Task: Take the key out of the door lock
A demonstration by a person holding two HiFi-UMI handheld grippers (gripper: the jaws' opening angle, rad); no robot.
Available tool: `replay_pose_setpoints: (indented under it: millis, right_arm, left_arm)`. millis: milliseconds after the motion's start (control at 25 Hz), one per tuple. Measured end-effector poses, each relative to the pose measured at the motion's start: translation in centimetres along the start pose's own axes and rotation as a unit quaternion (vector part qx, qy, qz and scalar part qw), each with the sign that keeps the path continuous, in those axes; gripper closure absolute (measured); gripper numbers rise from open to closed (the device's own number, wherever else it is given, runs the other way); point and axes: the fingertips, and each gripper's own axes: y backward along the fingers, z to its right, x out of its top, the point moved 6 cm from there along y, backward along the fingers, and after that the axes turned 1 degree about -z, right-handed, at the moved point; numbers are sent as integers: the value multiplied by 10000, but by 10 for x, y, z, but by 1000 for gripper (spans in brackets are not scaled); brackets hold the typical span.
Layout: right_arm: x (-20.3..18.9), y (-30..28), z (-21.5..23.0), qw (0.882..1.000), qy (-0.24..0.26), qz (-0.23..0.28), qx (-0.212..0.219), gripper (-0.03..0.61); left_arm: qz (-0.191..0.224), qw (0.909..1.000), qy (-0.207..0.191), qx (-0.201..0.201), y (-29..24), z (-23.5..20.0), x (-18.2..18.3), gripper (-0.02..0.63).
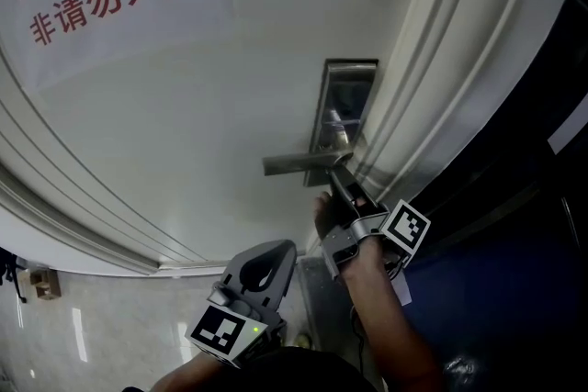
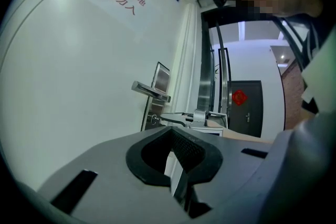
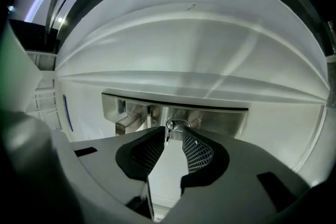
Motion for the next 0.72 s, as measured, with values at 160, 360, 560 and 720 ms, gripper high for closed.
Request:
replay_pose_setpoints:
  millis: [160, 360, 560, 720]
  right_arm:
    - [-1, -8, 0, 9996, -267, -24, 8, 503]
    - [-2, -10, -4, 9983, -563, 72, -91, 552]
    - [-3, -9, -5, 9981, -591, 94, -170, 557]
    - [-5, -3, -8, 9978, -627, 89, -202, 558]
  left_arm:
    - [-18, 10000, 17, -42, -2, 1, 0, 611]
    - [0, 10000, 8, -22, -1, 1, 1, 611]
    - [29, 10000, -9, -6, 0, 3, 2, 611]
    - [36, 10000, 2, 5, 1, 5, 3, 611]
